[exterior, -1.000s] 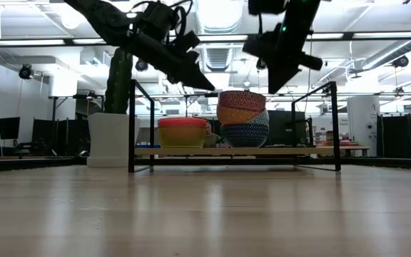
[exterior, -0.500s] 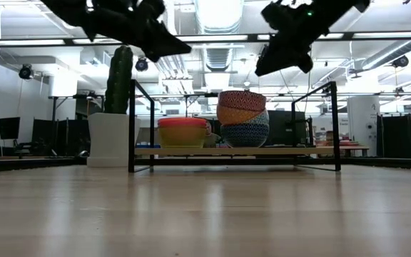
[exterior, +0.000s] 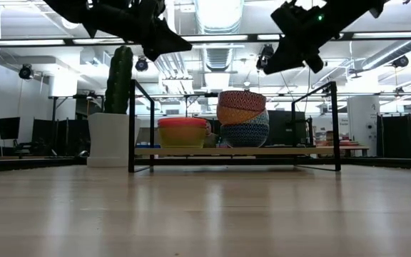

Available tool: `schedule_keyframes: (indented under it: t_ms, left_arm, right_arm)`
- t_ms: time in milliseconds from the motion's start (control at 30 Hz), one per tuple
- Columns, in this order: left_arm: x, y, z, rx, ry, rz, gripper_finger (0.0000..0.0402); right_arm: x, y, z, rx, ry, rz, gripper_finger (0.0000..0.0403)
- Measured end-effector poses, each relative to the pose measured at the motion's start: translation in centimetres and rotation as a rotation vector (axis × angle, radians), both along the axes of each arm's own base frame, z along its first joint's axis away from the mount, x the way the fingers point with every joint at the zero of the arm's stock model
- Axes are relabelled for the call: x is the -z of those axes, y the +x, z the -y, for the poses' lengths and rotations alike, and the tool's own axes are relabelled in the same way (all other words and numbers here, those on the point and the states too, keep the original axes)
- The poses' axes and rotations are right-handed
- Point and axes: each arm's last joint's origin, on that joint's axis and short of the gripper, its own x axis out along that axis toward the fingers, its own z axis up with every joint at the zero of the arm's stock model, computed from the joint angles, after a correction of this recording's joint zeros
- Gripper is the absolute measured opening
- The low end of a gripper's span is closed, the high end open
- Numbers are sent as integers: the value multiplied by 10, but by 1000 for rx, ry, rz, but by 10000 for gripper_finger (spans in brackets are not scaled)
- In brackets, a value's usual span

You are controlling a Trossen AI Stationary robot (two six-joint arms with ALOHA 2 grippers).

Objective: Place and stack bowls onto a shelf
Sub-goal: Return to Home Position

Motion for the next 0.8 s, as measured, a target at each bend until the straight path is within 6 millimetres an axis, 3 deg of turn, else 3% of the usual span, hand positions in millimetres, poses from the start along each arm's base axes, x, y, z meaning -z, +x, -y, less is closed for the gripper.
schedule_keyframes:
  t_ms: [133, 433, 667, 800]
  left_arm:
    - [-7, 1, 0, -5, -16, 12, 0]
    - [-6, 4, 0, -1, -34, -2, 3]
    - [-1, 24, -2, 3, -1, -56, 67]
    - [-5, 21, 5, 9, 6, -139, 90]
  right_arm:
    - [7, 6, 0, -36, -11, -47, 21]
    - [11, 10, -6, -110, 39, -64, 90]
    - [5, 3, -29, -213, 52, -52, 119]
    - [8, 6, -41, -289, -31, -59, 118]
